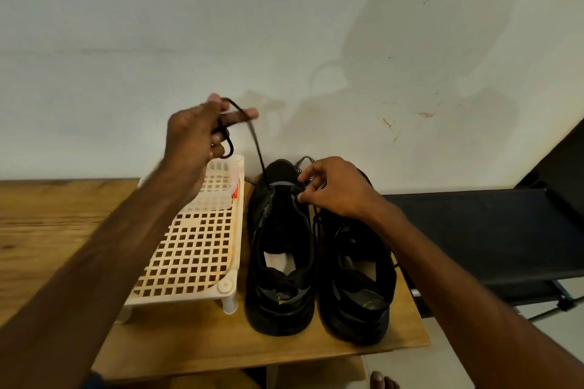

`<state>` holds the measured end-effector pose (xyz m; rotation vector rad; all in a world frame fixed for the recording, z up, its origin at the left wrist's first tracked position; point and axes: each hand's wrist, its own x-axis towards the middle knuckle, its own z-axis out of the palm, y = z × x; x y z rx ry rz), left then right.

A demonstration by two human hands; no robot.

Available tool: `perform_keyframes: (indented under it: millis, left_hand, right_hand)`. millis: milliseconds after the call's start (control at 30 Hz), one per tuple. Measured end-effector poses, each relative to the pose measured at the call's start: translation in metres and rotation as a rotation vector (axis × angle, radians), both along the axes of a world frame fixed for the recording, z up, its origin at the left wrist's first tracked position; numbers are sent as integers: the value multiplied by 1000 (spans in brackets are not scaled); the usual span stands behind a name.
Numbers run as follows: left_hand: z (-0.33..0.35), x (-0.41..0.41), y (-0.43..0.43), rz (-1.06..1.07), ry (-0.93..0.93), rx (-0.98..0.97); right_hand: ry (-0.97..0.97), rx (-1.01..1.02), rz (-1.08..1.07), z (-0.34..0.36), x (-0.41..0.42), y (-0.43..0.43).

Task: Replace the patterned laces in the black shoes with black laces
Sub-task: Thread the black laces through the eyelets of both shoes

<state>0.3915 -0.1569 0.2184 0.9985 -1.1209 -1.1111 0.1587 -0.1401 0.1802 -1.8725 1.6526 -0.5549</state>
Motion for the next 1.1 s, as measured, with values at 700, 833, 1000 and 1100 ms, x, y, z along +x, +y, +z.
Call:
perform_keyframes:
  millis: [700, 833, 1000, 1100]
  left_hand:
    - [-22, -10, -1, -50, -820, 0]
    - [1, -1, 1, -41, -45, 57]
    - [4, 20, -3, -71, 47, 94]
    - [-10, 23, -6, 32, -626, 35]
  right_hand:
    - [-362, 76, -89, 16, 1, 2]
    - [-258, 29, -104, 7, -4, -5]
    - [-542, -101, -93, 33, -7, 0]
    - [-1012, -307, 22, 60, -7, 6]
